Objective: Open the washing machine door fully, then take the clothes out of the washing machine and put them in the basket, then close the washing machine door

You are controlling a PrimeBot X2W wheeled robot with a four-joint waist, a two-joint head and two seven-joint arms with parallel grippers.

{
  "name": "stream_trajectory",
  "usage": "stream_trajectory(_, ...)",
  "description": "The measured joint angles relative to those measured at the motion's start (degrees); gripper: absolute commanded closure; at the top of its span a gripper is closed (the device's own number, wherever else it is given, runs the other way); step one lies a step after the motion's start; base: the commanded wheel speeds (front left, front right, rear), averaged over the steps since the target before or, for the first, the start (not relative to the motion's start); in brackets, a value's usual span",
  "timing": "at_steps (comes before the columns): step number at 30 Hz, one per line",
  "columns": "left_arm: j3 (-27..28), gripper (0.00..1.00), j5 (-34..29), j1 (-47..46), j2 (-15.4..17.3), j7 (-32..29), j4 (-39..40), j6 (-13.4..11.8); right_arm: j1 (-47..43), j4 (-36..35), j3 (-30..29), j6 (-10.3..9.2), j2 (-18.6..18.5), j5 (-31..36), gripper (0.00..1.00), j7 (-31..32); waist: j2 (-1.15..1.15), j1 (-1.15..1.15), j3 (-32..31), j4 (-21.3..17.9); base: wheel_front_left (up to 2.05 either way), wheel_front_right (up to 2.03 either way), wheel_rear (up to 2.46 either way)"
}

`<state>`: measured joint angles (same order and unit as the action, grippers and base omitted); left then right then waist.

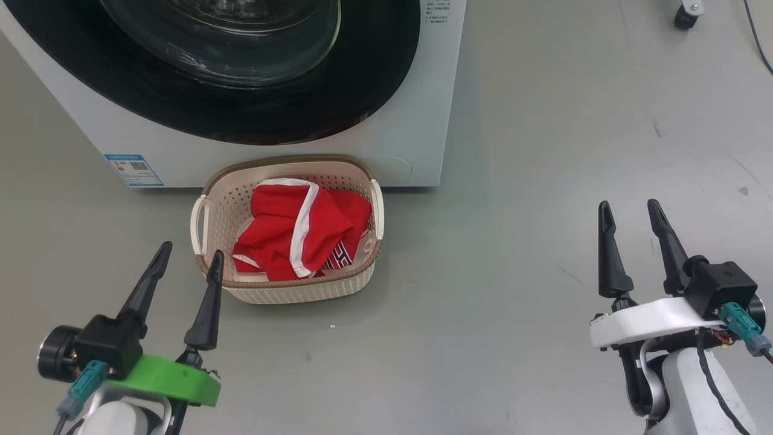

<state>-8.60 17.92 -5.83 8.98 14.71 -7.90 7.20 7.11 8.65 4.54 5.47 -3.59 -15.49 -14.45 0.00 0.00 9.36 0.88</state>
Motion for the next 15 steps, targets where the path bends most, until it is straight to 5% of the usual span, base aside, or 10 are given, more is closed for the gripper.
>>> stream_trajectory(15, -0.3, 0.06, 0.4, 0.2, 0.0, 0.0, 0.4, 0.0, -0.3, 0.0, 0.0, 0.15, 0.1, 0.1, 0.00, 0.0, 0.00, 0.00, -0.3, 0.5, 0.00, 0.00, 0.00)
